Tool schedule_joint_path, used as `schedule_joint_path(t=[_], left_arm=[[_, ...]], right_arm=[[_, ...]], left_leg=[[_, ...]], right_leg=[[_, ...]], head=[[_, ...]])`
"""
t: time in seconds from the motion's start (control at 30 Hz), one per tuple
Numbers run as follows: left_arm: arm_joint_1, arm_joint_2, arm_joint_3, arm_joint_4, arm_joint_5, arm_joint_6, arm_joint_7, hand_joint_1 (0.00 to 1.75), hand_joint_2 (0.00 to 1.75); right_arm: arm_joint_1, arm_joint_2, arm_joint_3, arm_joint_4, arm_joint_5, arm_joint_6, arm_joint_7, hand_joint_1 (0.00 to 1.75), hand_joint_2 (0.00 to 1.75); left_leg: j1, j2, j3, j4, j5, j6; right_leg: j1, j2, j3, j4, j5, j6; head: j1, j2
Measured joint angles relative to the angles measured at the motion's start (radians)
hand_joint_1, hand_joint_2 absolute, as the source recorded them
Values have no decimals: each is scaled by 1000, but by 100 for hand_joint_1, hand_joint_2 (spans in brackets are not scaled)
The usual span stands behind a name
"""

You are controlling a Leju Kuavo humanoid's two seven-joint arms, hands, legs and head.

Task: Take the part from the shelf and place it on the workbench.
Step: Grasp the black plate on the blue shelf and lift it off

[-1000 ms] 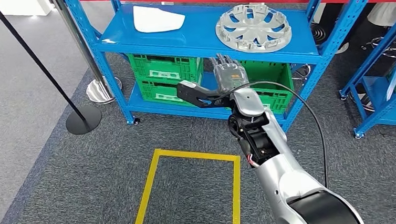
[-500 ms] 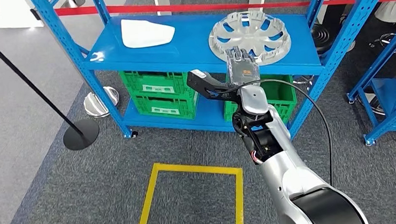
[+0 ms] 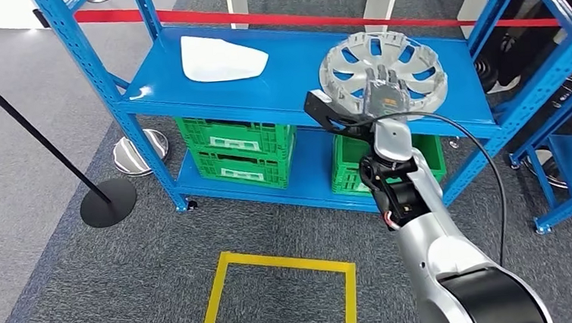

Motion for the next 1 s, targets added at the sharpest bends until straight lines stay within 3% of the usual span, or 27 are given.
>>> schedule_joint_path(t=[0.03,0.07,0.13,0.2,0.37,0.73,1.0], left_arm=[[1,0,1,0,0,2,-1,0,0],[1,0,2,0,0,5,-2,0,0],[1,0,4,0,0,9,-2,0,0],[1,0,4,1,0,11,-3,0,0],[5,0,5,1,1,12,-3,0,0],[6,0,9,1,2,12,-3,0,0],[6,0,19,1,9,8,-2,0,0]], right_arm=[[5,-2,-1,1,0,0,-1,0,0],[7,-4,-1,1,0,-1,-2,0,0],[7,-6,-1,1,0,-2,-4,0,0],[7,-5,-1,2,1,-4,-6,0,0],[6,-3,-4,3,2,-4,-14,0,0],[7,-2,-4,3,-1,-4,-25,0,0],[7,4,-4,3,1,-4,-22,0,0]], left_leg=[[0,-3,10,0,-8,-1],[0,-5,22,0,-16,-4],[-2,-9,40,2,-31,-12],[-5,-12,46,4,-41,-20],[-6,-10,53,-4,-44,-13],[-5,-10,56,-11,-44,-33],[-8,-10,56,-10,-44,-34]], right_leg=[[0,0,-15,-18,37,-2],[0,0,-10,-72,90,-5],[0,0,20,-210,191,-10],[2,0,40,-276,223,-14],[3,6,43,-280,220,-17],[6,6,44,-279,215,-25],[3,6,46,-280,215,-25]], head=[[4,0],[7,0],[12,0],[12,0],[2,0],[0,0],[0,0]])
